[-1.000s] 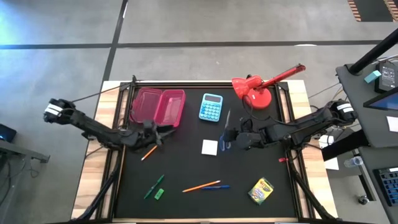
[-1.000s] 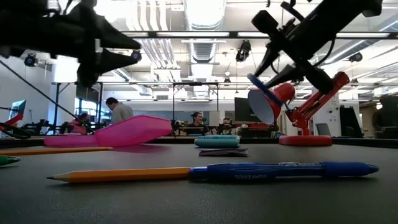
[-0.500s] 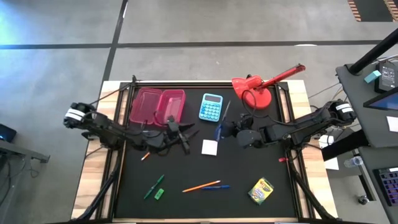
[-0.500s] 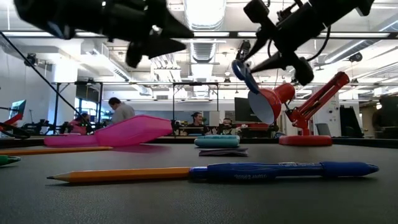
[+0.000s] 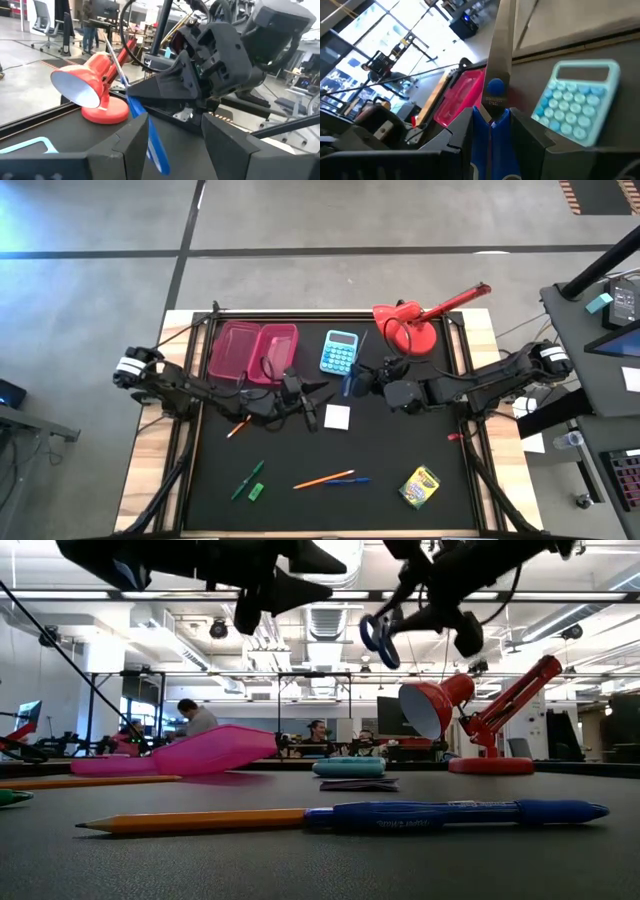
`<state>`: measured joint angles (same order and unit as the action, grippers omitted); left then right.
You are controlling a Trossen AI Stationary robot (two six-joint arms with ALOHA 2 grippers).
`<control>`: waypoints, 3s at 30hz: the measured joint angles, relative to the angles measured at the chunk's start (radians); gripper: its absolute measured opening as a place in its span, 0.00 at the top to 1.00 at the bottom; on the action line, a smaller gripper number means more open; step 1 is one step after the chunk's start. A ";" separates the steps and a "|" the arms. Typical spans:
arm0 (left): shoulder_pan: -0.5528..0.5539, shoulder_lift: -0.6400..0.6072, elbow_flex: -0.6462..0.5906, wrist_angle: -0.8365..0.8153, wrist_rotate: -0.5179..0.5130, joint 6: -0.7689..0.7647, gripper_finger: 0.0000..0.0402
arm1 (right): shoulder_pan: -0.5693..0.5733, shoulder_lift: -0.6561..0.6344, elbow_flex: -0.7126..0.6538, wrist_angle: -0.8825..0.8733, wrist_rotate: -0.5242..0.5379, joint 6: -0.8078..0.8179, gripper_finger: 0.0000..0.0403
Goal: Pack school essentials
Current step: Put the blue scissors into the pink supply box
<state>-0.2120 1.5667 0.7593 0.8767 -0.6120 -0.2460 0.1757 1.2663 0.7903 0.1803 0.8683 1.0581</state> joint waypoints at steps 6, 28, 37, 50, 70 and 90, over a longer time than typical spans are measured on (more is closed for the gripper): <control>0.030 0.002 0.014 -0.003 -0.014 -0.008 0.58 | 0.000 0.000 0.066 0.001 0.058 -0.140 0.76; 0.074 0.011 0.075 -0.004 0.017 -0.002 0.58 | -0.006 0.009 0.217 -0.015 0.081 -0.431 0.76; 0.102 0.028 0.102 -0.012 0.016 -0.004 0.59 | -0.006 0.111 0.243 0.013 0.075 -0.431 0.76; 0.104 0.013 0.102 -0.080 -0.010 -0.004 0.94 | -0.006 0.181 0.404 -0.183 0.085 -0.435 0.76; 0.148 -0.098 0.101 -0.431 0.055 -0.104 0.95 | 0.006 0.116 0.691 -1.027 -0.215 -0.096 0.42; 0.453 -0.322 0.063 -1.394 0.057 -0.450 0.95 | 0.235 0.126 0.505 -1.350 -0.329 0.522 0.43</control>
<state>0.2412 1.2452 0.8220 -0.5174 -0.5552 -0.6962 0.4107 1.3922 1.2951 -1.1697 0.5395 1.5804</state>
